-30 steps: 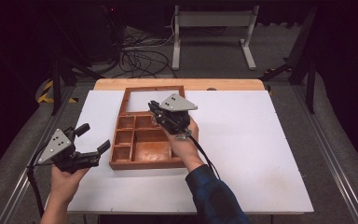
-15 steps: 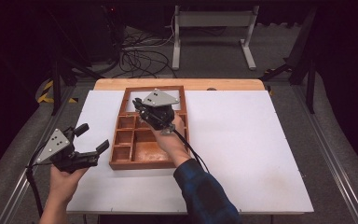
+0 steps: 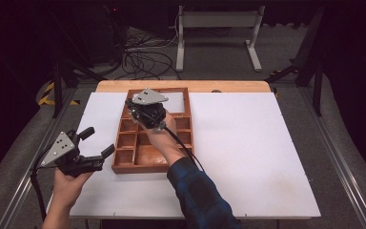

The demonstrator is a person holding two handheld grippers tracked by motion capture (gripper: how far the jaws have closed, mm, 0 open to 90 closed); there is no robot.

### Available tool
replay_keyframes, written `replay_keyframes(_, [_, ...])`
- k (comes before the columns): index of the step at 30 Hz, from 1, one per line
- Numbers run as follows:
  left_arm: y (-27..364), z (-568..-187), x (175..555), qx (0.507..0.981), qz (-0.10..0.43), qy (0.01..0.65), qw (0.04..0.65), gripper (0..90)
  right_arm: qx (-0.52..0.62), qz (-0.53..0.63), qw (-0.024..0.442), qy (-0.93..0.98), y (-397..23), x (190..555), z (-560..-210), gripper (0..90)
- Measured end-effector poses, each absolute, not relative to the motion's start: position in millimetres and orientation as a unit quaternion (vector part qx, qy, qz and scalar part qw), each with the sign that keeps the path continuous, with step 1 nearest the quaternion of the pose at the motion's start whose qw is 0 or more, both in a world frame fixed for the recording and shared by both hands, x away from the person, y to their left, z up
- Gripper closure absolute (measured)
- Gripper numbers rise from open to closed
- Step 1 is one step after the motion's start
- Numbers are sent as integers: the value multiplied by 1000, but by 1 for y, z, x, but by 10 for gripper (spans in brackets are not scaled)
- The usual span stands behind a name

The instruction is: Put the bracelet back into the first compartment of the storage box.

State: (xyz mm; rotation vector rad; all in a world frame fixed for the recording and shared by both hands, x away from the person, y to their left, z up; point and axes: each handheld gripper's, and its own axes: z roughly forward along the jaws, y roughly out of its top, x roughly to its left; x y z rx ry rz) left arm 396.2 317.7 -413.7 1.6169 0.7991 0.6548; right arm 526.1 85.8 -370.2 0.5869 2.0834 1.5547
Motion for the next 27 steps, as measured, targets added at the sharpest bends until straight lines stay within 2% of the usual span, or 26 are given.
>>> replay_keyframes(27, [318,-416,398,691,274,343,575,51,217,552,219,775,116,545,-405,854])
